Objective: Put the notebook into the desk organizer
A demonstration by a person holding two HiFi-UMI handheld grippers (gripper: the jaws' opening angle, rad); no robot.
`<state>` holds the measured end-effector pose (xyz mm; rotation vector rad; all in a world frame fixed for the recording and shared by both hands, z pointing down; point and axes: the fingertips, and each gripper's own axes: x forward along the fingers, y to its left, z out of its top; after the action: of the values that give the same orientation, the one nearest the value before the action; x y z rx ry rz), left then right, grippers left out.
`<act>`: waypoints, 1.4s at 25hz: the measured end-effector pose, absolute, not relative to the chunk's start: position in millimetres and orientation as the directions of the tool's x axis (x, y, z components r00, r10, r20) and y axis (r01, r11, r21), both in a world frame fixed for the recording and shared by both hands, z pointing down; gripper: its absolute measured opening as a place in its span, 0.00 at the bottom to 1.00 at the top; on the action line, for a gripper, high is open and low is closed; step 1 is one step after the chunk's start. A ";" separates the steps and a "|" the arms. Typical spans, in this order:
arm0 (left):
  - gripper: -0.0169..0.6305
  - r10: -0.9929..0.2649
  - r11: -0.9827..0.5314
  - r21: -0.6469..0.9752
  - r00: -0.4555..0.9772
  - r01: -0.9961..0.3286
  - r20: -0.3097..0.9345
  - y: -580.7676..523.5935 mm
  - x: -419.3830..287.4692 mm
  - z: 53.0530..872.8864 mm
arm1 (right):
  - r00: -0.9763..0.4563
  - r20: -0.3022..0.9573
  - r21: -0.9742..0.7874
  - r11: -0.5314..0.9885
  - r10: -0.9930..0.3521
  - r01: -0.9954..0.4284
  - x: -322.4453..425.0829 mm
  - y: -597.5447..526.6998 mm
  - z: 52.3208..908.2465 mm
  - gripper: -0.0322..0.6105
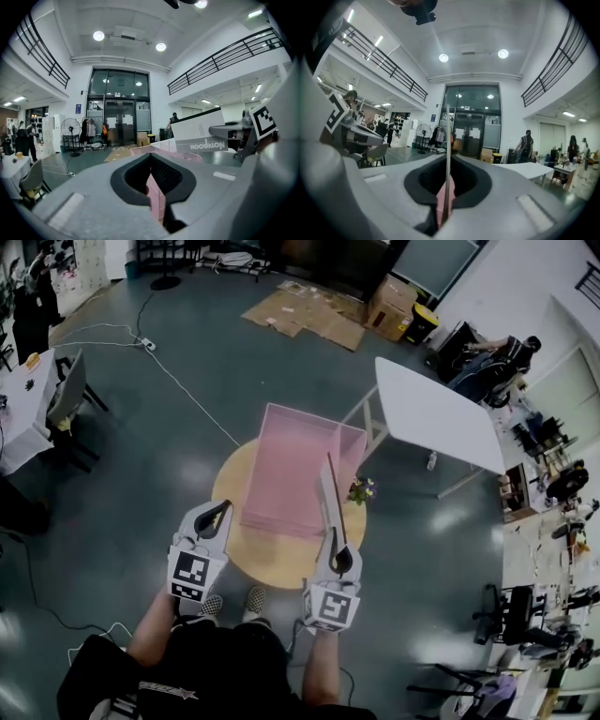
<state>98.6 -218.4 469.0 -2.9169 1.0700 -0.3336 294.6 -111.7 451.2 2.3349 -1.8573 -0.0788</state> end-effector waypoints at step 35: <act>0.04 -0.757 -0.615 -0.045 0.574 -0.787 0.313 -251.1 63.0 514.8 | 0.026 0.429 0.802 0.367 -0.903 -0.471 238.0 -242.3 533.2 0.10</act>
<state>63.0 -251.1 514.8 -2.8739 1.4142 -0.4939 238.0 -242.3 533.2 1.2563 -1.6064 -0.5295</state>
